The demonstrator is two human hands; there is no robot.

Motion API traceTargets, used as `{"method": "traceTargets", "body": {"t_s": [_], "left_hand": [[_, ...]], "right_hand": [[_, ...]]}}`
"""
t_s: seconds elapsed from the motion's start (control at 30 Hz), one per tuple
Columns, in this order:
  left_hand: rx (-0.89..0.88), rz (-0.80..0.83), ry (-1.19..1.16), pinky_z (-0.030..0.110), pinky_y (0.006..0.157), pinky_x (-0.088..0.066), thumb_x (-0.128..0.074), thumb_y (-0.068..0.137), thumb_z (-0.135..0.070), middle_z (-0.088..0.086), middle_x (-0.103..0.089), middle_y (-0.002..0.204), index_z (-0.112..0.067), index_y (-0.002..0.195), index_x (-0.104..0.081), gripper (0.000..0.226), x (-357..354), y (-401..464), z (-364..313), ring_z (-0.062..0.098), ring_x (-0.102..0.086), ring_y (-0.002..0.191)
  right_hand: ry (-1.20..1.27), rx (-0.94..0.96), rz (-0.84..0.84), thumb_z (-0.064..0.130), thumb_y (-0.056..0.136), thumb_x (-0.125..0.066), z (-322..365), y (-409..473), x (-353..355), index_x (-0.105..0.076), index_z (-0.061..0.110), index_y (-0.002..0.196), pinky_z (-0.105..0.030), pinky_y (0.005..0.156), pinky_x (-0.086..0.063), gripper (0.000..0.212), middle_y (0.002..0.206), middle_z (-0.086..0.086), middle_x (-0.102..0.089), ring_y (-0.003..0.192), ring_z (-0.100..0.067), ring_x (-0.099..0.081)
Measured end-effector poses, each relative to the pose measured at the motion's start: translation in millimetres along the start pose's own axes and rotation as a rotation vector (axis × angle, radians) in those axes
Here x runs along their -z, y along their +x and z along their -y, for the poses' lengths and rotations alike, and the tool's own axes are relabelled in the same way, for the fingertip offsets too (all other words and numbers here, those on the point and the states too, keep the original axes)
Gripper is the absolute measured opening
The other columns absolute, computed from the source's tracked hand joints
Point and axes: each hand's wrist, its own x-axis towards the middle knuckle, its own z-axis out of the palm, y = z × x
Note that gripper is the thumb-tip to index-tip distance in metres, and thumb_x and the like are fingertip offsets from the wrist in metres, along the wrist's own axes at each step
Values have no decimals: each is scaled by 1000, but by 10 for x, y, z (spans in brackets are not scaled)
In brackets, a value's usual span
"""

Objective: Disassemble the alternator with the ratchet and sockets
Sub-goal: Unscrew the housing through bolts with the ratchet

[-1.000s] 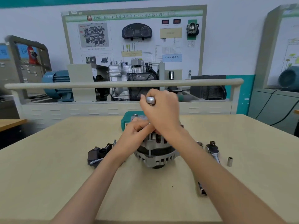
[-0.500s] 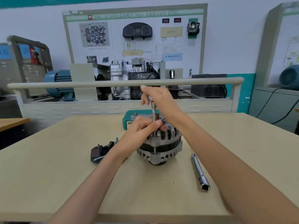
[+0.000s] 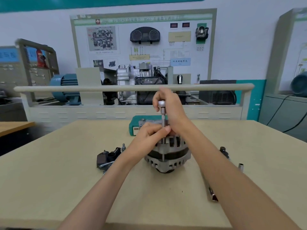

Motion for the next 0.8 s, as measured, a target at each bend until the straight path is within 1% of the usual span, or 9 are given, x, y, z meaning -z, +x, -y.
{"method": "traceTargets", "body": {"t_s": [0.07,0.13,0.23,0.3,0.4,0.47,0.53,0.67,0.8], "left_hand": [[31,13,-15,52,102,-38,-55,86,-48,10,-69,97,-19,89,-75,35,39,-8,30,32,-57,104],[14,1,-12,50,100,-39,-55,79,-57,0,-68,92,-28,85,-75,36,68,-6,71,26,-55,104],[-29,14,6,44,91,-42,-53,78,-56,17,-62,86,-13,84,-73,48,55,0,102,29,-54,90],[-25,4,0,34,75,-41,-57,81,-45,7,-61,70,-25,73,-73,27,44,17,81,20,-52,72],[-32,9,83,29,77,-39,-64,80,-41,-16,-64,73,-43,72,-71,10,63,32,88,5,-50,80],[-40,5,88,27,80,-42,-63,74,-52,-10,-66,80,-44,80,-73,15,57,23,71,10,-52,86],[-66,8,59,17,73,-43,-59,76,-53,-3,-66,78,-42,81,-74,19,47,30,57,9,-54,79],[-83,-5,3,42,85,-46,-58,79,-52,27,-62,88,-2,88,-70,52,18,35,89,36,-55,85],[-49,4,-16,19,72,-44,-58,83,-47,10,-59,70,-20,68,-69,32,25,13,69,14,-53,72]], "right_hand": [[342,-54,141,30,100,-22,-14,36,-31,-45,10,40,-28,78,-43,68,43,-2,-44,56,-14,-48],[292,-12,95,25,101,-25,-18,11,-69,-47,12,44,-26,84,-43,63,47,0,-47,62,-12,-51],[-318,215,-212,23,94,-38,-54,-239,-11,-52,13,65,-21,75,-40,34,64,5,-49,69,-7,-47],[-930,260,-537,34,86,-42,-207,-560,-25,-50,15,84,-32,82,-38,20,77,5,-45,77,-13,-40],[-798,237,-734,35,79,-44,-341,-956,-104,-42,16,93,-33,83,-29,23,85,4,-42,80,-15,-37],[-531,228,-702,30,86,-45,-357,-912,-29,-41,17,88,-32,80,-31,13,79,3,-46,76,-16,-41],[-589,277,-652,27,90,-48,-279,-737,59,-44,17,83,-29,76,-29,12,74,5,-46,71,-16,-41],[-922,375,-377,19,85,-55,-121,-387,138,-51,13,83,-32,74,-30,8,72,2,-52,71,-21,-45],[-1067,348,-5,21,85,-52,-18,-150,249,-52,12,91,-40,81,-34,10,75,2,-54,78,-25,-51]]}}
